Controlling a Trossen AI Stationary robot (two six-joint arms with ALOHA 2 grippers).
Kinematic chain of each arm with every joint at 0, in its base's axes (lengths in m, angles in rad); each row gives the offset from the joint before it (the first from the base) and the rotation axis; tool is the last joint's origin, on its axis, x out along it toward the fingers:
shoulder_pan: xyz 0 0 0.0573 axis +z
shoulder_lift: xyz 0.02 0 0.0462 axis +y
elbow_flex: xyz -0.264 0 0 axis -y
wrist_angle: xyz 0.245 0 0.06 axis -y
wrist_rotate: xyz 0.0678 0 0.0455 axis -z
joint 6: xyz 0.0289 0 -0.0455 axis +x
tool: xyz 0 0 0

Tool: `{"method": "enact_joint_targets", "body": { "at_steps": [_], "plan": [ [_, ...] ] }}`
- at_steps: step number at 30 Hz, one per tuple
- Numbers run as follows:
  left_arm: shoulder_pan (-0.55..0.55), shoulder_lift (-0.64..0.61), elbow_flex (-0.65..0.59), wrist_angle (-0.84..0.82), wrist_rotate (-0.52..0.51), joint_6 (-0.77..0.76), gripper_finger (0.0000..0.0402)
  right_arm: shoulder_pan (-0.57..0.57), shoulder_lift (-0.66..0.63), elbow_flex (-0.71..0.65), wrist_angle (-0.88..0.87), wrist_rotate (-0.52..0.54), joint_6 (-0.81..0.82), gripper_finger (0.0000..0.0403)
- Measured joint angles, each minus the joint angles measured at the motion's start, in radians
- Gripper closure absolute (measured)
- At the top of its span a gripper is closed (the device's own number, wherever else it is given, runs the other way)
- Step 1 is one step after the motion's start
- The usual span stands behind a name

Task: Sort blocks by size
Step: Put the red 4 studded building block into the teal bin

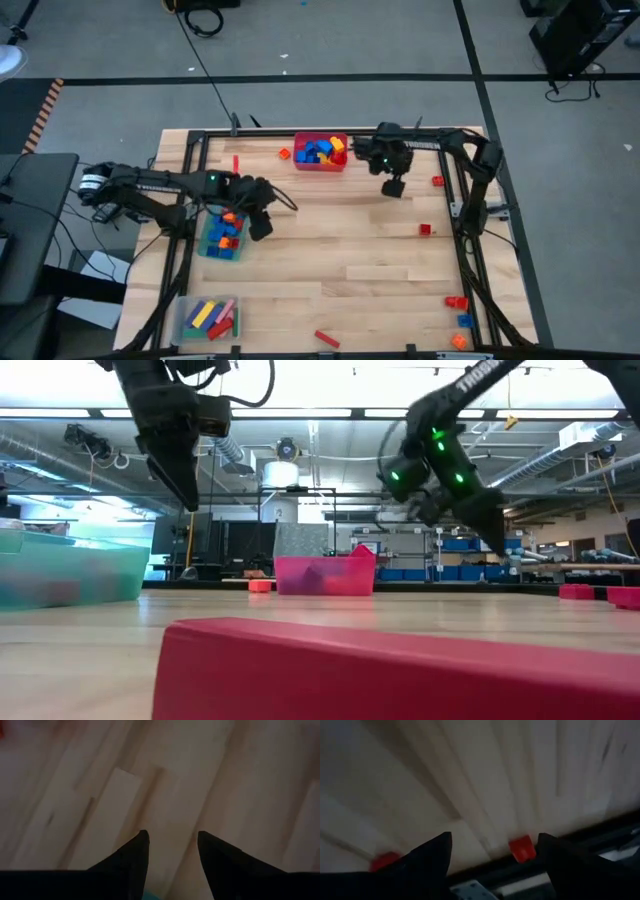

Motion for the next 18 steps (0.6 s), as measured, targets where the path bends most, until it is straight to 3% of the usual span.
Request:
{"method": "enact_joint_targets", "body": {
  "at_steps": [9,14,18],
  "plan": [
    [0.105,0.0,0.0,0.071,0.0,0.124,0.0224,-0.194,0.0,-0.161,0.043,0.123,-0.118,0.0073],
    [0.151,0.0,0.0,0.102,0.024,0.124,0.0224,-0.253,0.0,-0.262,0.059,0.124,-0.188,0.0077],
    [0.168,0.0,0.0,0.133,0.041,0.122,0.0224,-0.277,0.0,-0.355,0.101,0.183,-0.232,0.008]
  ]
}}
